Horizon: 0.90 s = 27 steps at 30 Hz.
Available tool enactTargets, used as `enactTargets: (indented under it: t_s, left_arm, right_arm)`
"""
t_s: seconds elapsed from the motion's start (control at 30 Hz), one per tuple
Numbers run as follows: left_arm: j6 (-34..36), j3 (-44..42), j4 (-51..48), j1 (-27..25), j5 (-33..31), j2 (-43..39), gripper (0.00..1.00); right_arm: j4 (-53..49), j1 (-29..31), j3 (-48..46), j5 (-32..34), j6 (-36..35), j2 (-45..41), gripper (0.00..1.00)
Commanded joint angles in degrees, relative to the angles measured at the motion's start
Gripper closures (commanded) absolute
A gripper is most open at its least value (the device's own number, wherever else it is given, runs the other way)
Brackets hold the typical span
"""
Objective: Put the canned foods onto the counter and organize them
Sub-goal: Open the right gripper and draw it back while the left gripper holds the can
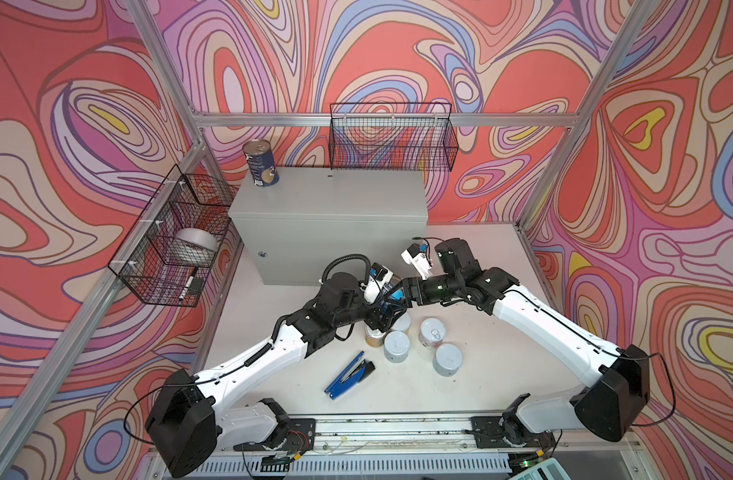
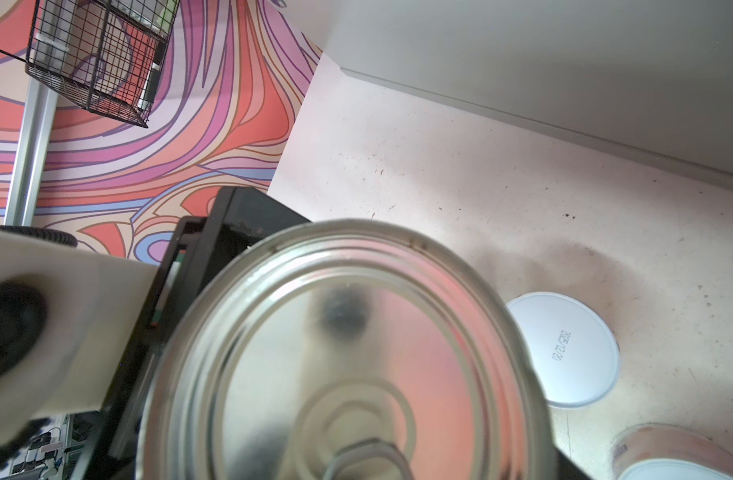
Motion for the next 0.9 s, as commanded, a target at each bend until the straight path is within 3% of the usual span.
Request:
enactTargets:
  t_s: [0.0, 0.67, 0.87]
  left_arm:
    - [-0.7, 1.0, 5.6, 0.3, -1.1, 1.0, 0.25]
    - [-6.6, 0.6, 6.9, 0.3, -7.3, -1.8, 0.36]
    - [-7.6, 1.4, 6.8, 0.4, -5.9, -2.5, 0.37]
  right_arm:
    - [5.1, 0.7, 0.8, -6.0, 0.3, -0.3, 0.37]
    - [7.3, 0.7, -1.6, -1.9, 0.1, -1.4, 0.15]
    - [8.5, 0.7, -2.5, -0.8, -0.2, -3.1, 0.12]
